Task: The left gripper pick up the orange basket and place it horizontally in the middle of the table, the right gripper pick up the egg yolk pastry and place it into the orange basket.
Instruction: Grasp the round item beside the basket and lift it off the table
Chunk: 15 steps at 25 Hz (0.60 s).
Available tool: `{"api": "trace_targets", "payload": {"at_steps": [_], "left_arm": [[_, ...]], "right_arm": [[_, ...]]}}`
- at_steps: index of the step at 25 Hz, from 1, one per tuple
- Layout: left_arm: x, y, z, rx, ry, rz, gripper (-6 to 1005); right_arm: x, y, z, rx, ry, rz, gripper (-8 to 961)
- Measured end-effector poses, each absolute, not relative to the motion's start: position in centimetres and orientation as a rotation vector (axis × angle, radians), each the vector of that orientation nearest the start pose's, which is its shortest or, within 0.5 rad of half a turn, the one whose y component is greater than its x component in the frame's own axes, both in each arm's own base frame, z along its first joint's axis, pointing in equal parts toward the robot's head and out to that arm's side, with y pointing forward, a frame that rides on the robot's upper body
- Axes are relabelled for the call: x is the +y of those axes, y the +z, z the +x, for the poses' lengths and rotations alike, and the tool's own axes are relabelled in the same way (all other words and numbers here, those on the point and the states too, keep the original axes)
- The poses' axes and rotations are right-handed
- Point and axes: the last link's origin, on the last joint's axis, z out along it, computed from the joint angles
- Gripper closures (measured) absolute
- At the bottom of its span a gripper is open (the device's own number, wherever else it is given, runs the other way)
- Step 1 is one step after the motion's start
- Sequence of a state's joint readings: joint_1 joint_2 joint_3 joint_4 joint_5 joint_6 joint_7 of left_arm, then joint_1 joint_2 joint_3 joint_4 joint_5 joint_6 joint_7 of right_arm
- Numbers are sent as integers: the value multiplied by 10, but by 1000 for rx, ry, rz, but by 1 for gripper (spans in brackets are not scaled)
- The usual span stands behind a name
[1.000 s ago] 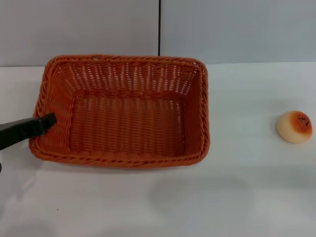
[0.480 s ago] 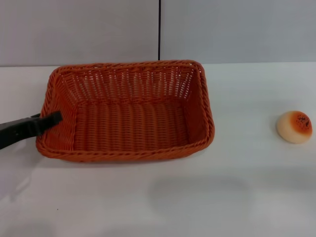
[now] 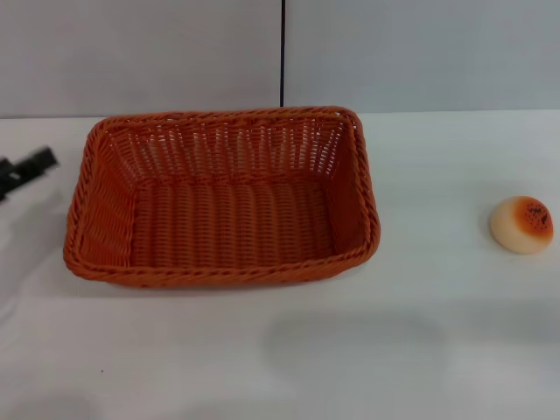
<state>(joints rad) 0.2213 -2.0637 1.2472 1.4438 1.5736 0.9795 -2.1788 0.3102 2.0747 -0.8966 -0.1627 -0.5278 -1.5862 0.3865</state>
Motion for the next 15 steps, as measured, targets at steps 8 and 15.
{"api": "trace_targets", "payload": {"at_steps": [8,15], "left_arm": [[226,97,-343,-1016,-1016,-1862,181],[191,70,-372,-694,-1157,-1677,186]], "right_arm": [[274,75,344,269,936,-1472,447],[261,86,347,376,1006,-1615,449]]}}
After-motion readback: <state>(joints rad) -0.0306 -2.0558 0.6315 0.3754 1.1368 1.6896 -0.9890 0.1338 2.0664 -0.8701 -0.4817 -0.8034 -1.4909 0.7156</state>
